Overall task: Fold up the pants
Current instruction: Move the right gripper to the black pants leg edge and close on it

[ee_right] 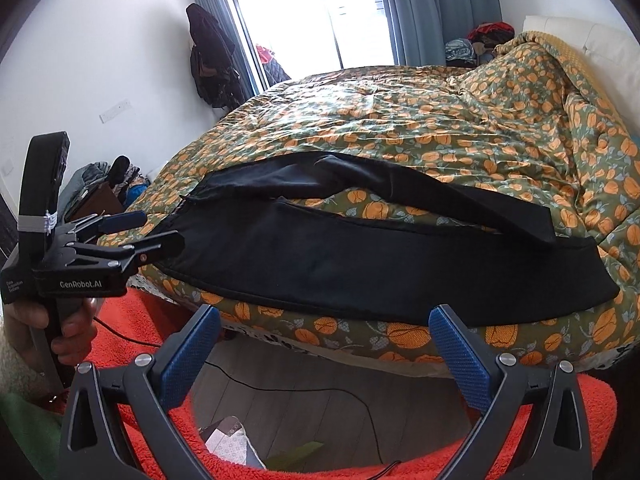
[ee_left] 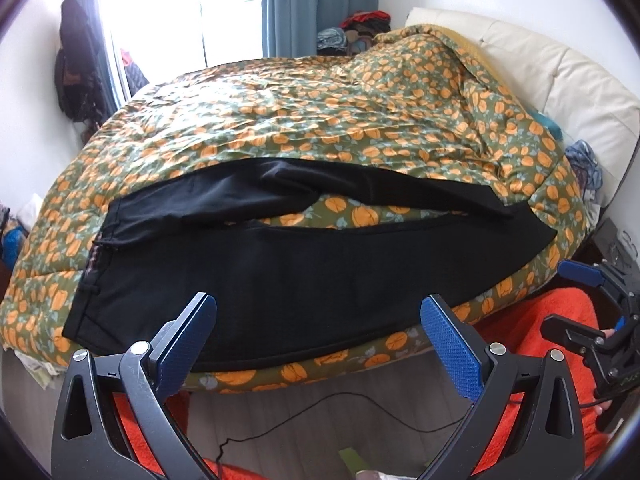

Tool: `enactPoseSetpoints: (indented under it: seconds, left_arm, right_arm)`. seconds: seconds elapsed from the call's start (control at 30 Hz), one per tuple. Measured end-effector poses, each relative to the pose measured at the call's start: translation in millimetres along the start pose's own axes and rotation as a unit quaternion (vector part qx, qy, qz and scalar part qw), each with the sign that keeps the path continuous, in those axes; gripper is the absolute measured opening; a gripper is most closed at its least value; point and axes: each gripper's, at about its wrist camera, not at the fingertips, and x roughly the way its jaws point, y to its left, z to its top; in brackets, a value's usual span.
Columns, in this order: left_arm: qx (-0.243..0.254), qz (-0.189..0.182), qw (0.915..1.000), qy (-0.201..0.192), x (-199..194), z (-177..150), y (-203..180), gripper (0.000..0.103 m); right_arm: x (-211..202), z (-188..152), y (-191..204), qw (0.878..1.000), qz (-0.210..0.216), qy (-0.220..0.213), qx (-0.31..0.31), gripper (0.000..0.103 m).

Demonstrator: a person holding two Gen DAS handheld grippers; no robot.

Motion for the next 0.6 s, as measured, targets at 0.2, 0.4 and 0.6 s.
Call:
enactPoseSetpoints:
  seconds: [0.2,0.4,0.6]
  left_arm:
    - [-0.011,-0.008,0.9993,0.034,21,-6,2,0.102]
    - [-0.023,0.009,0.9973,0.07,36,-20,7,0.102]
    - [-0.027,0.021,0.9947,0.097,51,-26,9,0.102]
  right_arm:
    - [43,19,-70,0.985,-0.126,0.016,-0.119,0.101]
    - [124,47,-155,0.95,-0.206,0.086,-0.217,0.067]
    - [196,66,-182,0.914,-0.239,0.131,-0.301,0.041]
